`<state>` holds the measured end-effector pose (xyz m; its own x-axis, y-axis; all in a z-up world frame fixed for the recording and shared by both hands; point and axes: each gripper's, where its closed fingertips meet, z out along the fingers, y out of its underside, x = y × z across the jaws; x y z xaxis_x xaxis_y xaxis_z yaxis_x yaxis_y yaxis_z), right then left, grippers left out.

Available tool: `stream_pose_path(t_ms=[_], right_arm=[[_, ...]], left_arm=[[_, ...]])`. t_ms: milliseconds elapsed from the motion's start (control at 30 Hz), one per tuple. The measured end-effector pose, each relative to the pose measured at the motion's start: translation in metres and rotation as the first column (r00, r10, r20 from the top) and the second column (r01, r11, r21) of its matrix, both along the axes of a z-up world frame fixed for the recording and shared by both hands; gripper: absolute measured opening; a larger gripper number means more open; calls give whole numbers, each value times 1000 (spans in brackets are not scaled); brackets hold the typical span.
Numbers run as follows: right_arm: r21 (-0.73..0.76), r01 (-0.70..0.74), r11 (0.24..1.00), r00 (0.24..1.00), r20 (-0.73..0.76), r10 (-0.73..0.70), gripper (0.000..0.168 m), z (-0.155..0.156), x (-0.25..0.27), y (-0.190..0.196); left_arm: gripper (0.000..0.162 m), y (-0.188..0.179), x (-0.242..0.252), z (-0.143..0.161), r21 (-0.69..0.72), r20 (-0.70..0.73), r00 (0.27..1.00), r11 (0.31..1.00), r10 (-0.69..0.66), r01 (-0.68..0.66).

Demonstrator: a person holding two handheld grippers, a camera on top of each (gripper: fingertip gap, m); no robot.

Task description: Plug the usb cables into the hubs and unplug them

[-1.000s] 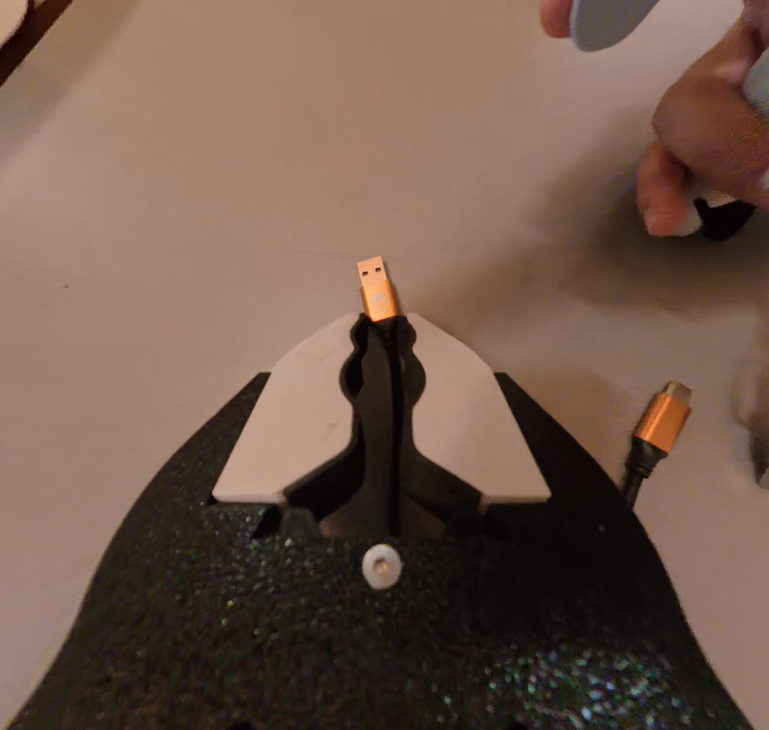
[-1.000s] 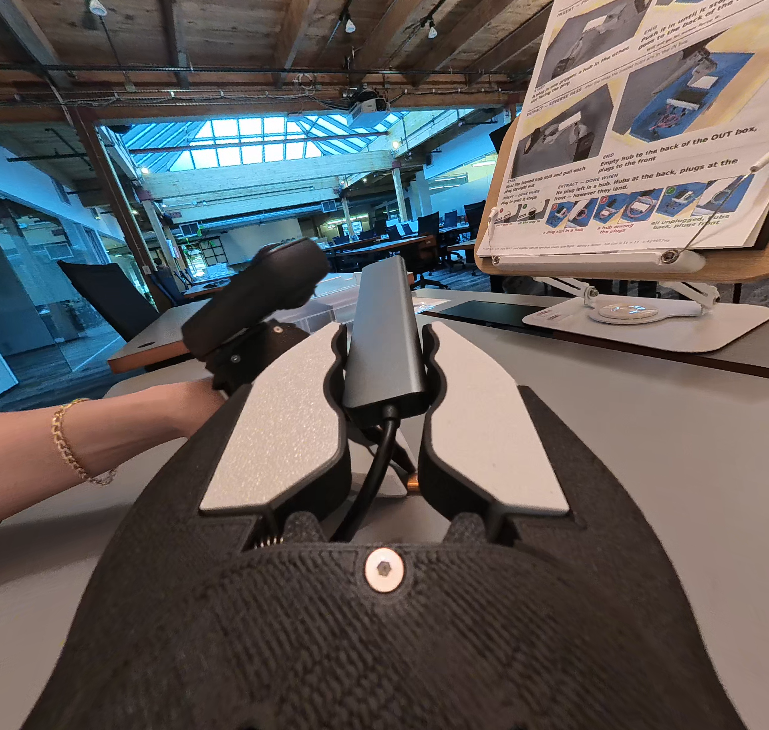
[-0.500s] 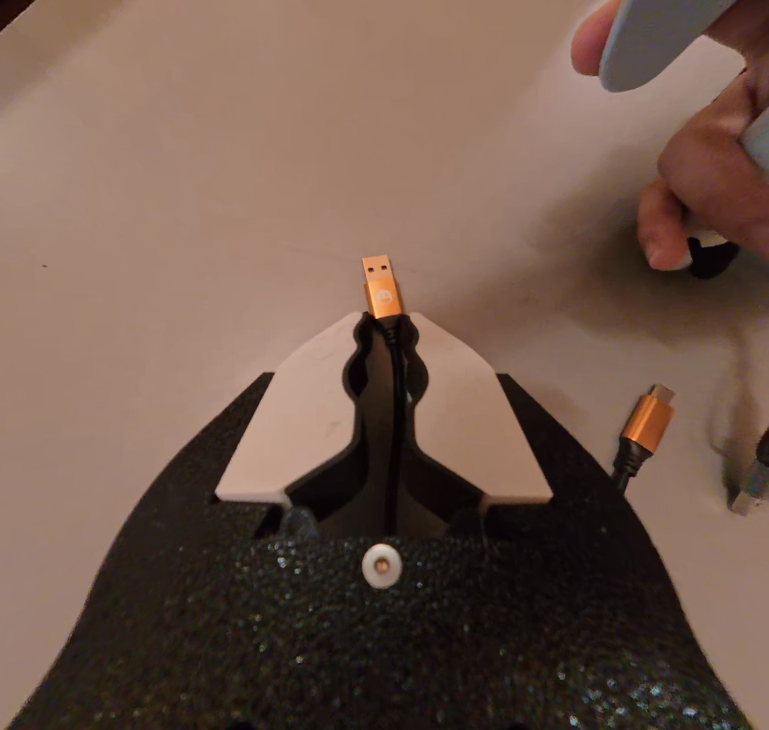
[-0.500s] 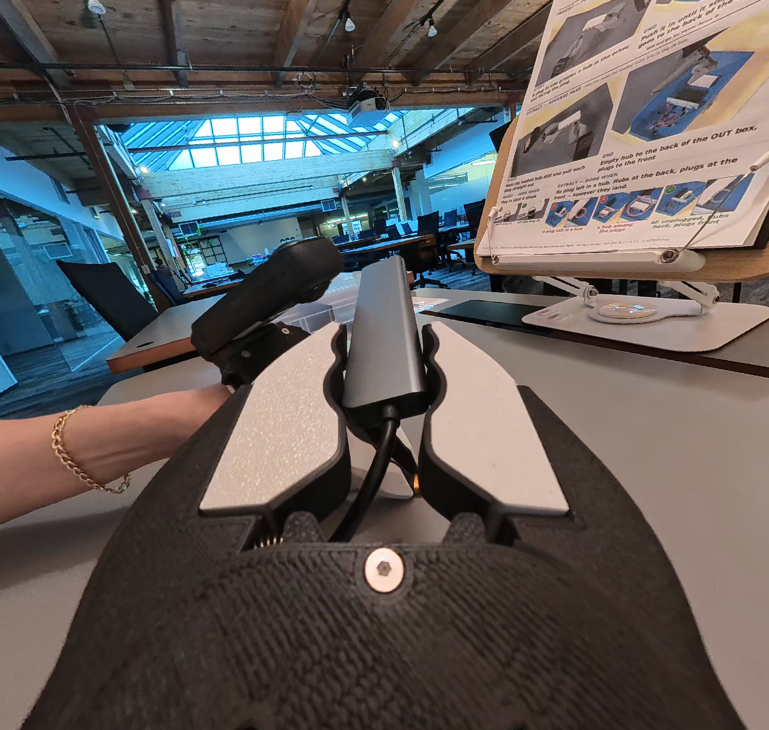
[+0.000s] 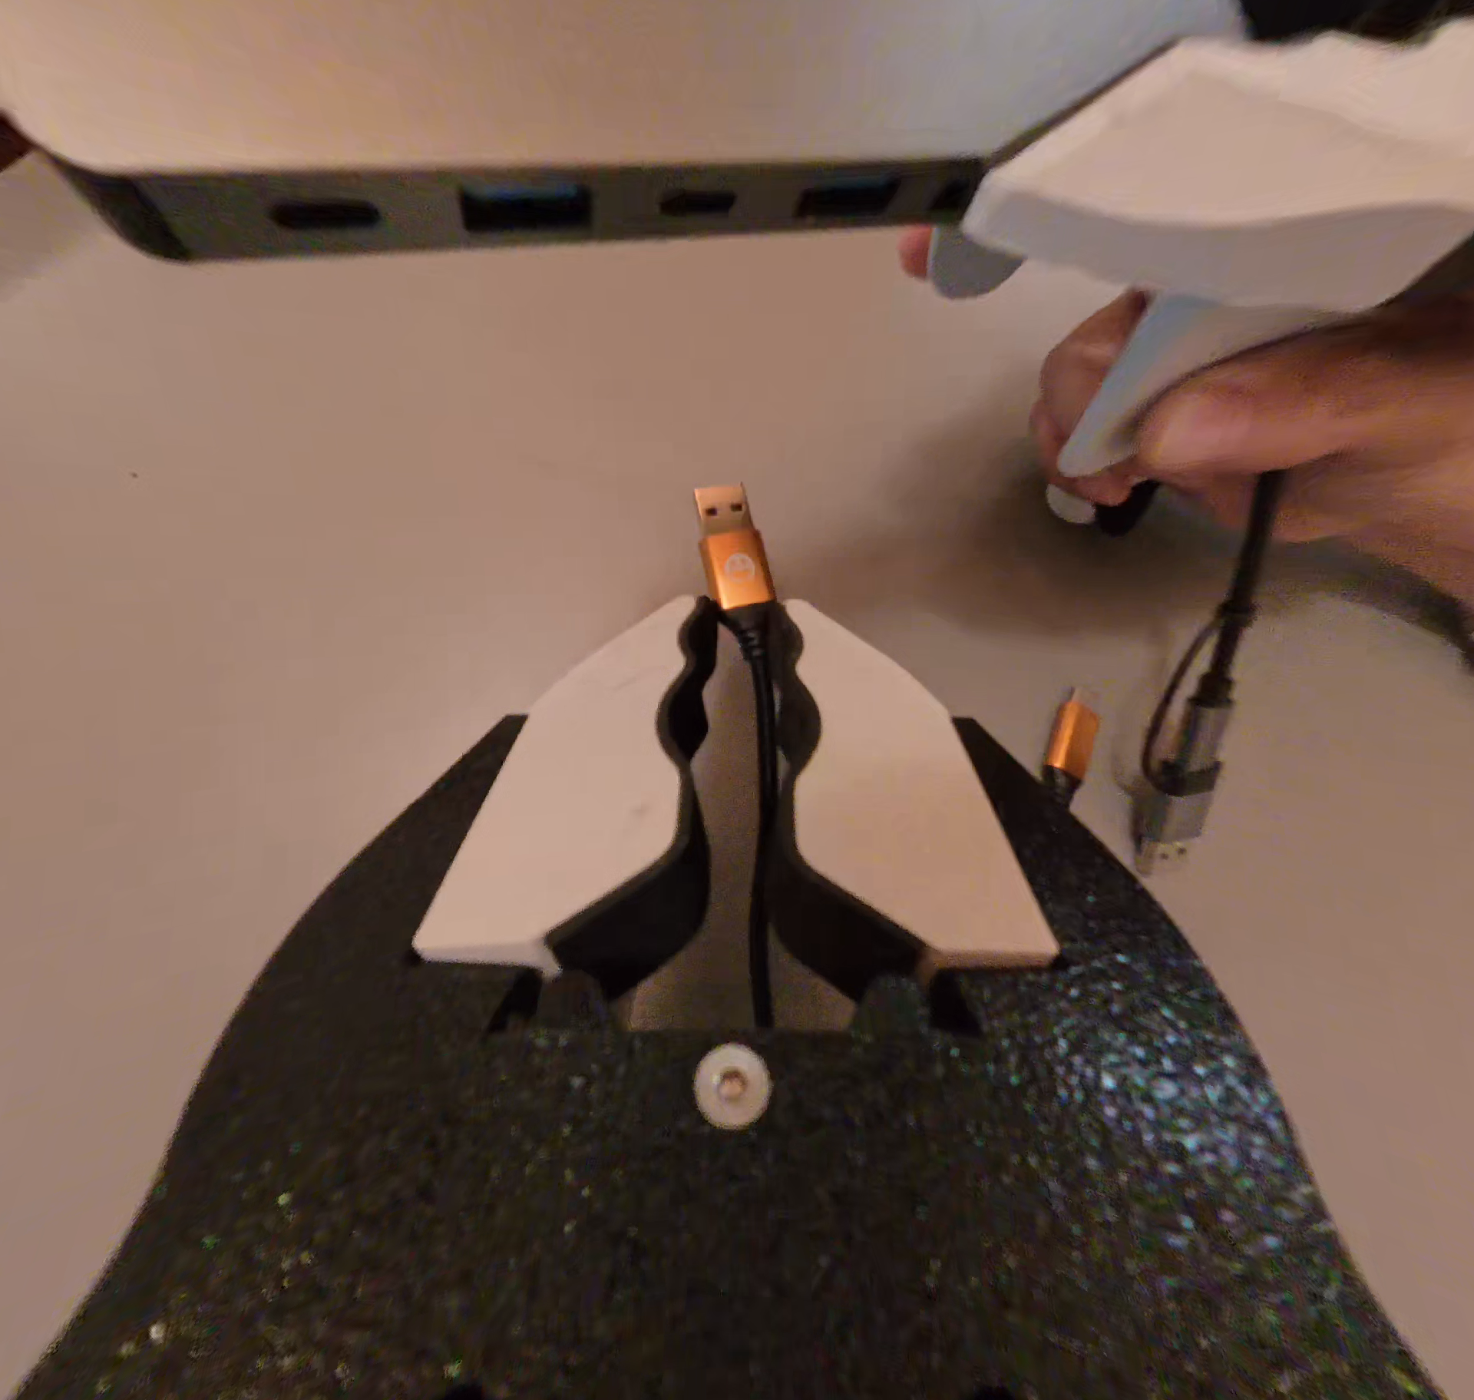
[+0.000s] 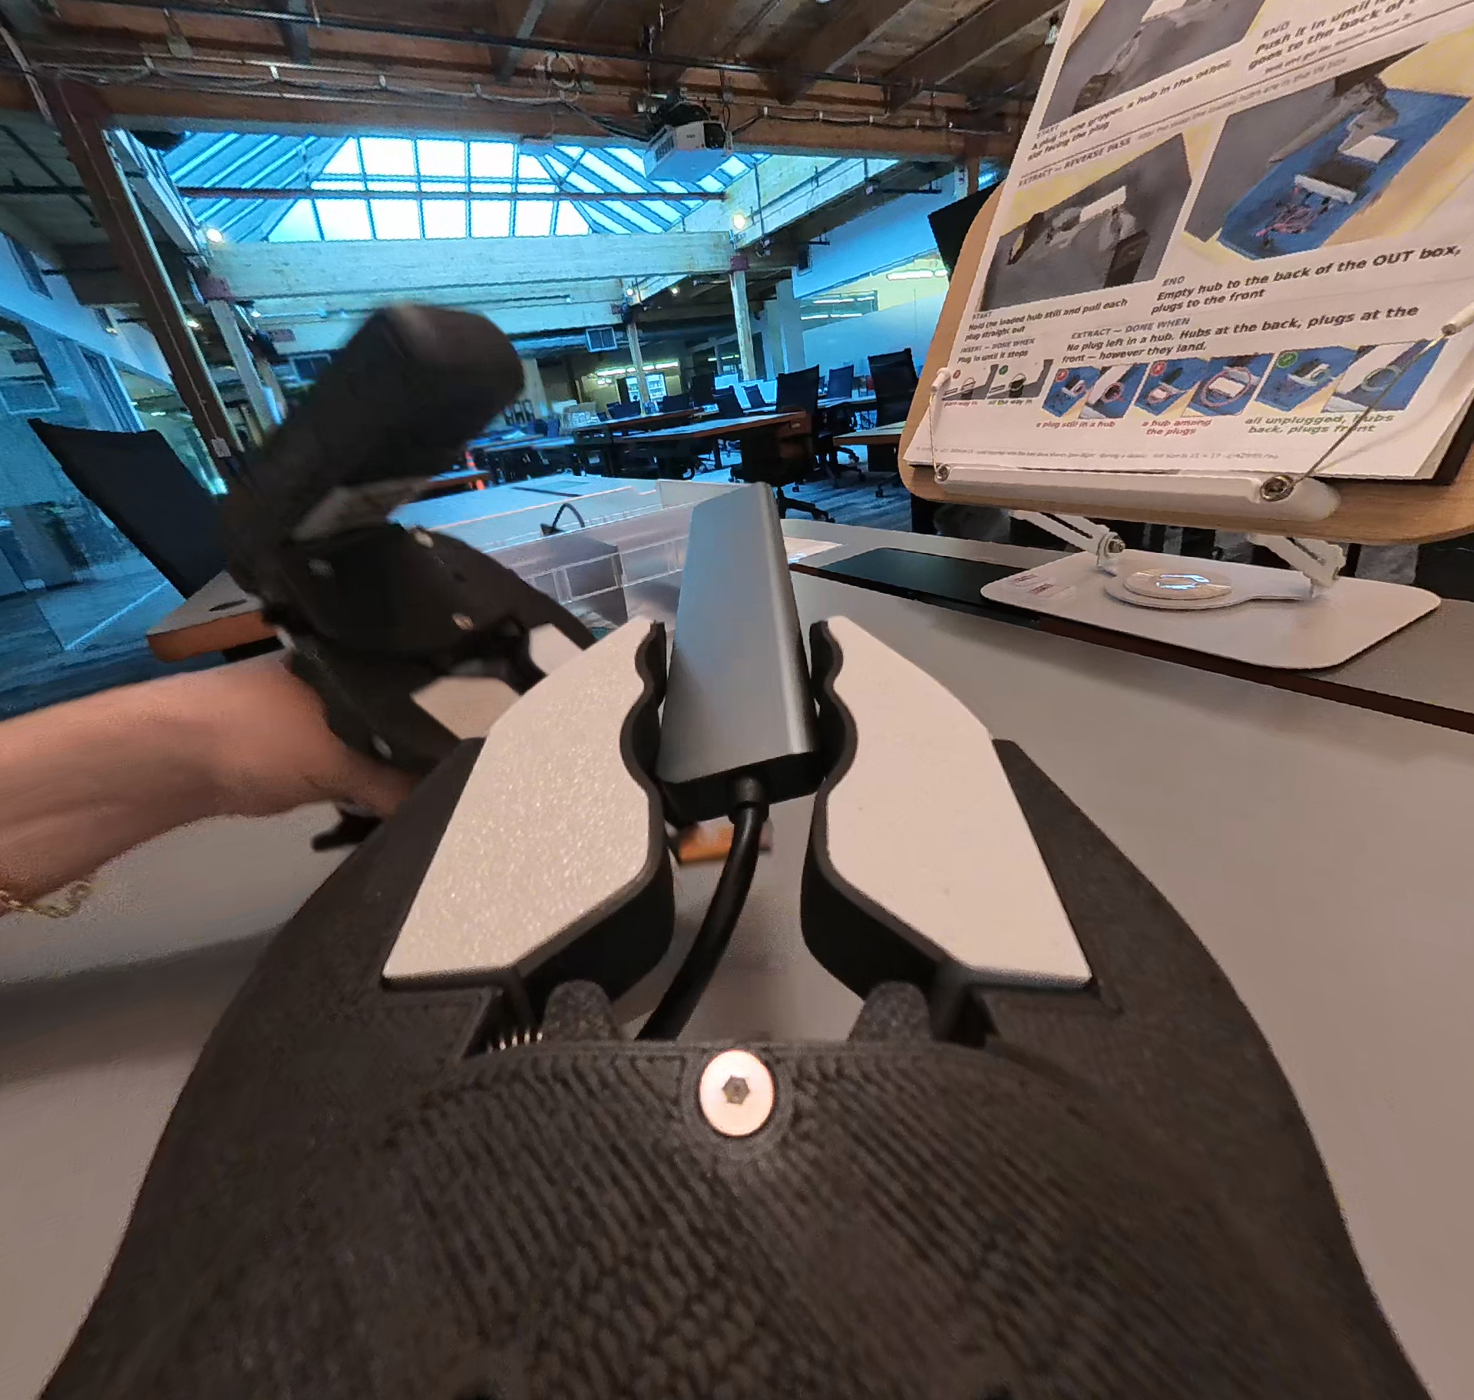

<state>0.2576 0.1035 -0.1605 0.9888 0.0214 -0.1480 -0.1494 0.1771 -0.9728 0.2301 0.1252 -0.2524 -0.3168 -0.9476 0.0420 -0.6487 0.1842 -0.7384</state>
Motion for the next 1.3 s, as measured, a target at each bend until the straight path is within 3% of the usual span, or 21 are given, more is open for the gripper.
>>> stream_pose_path(t_ms=[200,300,467,1300], right_arm=[[-17,9,1000,1000,-1,-9,35,-2,1,1],[-21,6,1000,1000,-2,-6,35,-2,1,1],[-22,10,1000,1000,-9,-10,35,-2,2,0],[-52,-8,999,999,45,10,35,-5,-7,5]], left_arm=[[12,-1,-10,50,-30,43,999,999,-19,21],[12,1,-11,55,-3,31,999,1000,-14,14],[12,-10,-15,68,-92,44,999,995,-21,25],[12,-6,-20,76,113,-36,997,991,-62,65]])
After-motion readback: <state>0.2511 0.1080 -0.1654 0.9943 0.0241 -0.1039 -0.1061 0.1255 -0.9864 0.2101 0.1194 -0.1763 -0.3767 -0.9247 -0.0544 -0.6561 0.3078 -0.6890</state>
